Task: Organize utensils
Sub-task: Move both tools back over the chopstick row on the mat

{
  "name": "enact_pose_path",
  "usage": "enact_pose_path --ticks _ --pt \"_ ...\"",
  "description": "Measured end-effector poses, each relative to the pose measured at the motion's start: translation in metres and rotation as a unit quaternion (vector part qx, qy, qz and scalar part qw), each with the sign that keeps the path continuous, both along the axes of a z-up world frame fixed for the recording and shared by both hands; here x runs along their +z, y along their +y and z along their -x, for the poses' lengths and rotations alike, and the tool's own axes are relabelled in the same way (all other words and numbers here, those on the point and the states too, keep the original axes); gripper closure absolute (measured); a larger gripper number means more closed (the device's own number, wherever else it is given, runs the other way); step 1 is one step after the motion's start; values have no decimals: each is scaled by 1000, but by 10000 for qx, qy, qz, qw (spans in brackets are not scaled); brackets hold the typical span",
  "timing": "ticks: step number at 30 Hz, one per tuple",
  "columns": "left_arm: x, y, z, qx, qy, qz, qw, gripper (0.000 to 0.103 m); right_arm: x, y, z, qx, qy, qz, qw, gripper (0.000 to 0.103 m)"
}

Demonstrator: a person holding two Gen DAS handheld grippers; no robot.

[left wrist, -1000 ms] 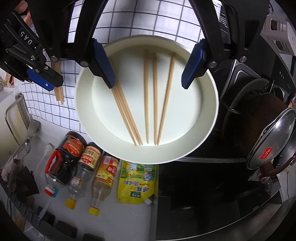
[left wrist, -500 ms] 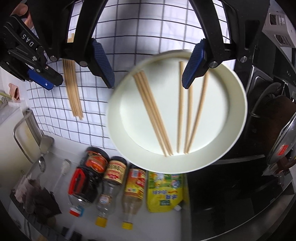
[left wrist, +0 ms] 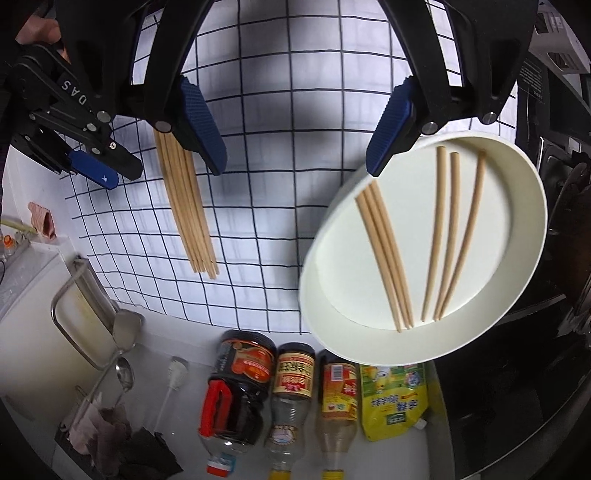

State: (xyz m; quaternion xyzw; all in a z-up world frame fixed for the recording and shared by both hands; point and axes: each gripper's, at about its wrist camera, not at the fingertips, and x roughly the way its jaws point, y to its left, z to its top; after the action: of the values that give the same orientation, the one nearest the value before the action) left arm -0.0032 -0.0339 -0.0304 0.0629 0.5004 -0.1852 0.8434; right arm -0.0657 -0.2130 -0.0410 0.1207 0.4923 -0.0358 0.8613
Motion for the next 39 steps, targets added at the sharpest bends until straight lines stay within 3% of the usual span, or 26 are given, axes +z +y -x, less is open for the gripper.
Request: enact_pose_path --ticks 19,39 --pt "-39 -42 13 -191 177 -118 9996 25 -55 -22 -2 -48 373 73 9993 62" --pt "-56 -61 2 -237 320 -201 9990 25 -65 -26 -12 48 405 398 9984 62"
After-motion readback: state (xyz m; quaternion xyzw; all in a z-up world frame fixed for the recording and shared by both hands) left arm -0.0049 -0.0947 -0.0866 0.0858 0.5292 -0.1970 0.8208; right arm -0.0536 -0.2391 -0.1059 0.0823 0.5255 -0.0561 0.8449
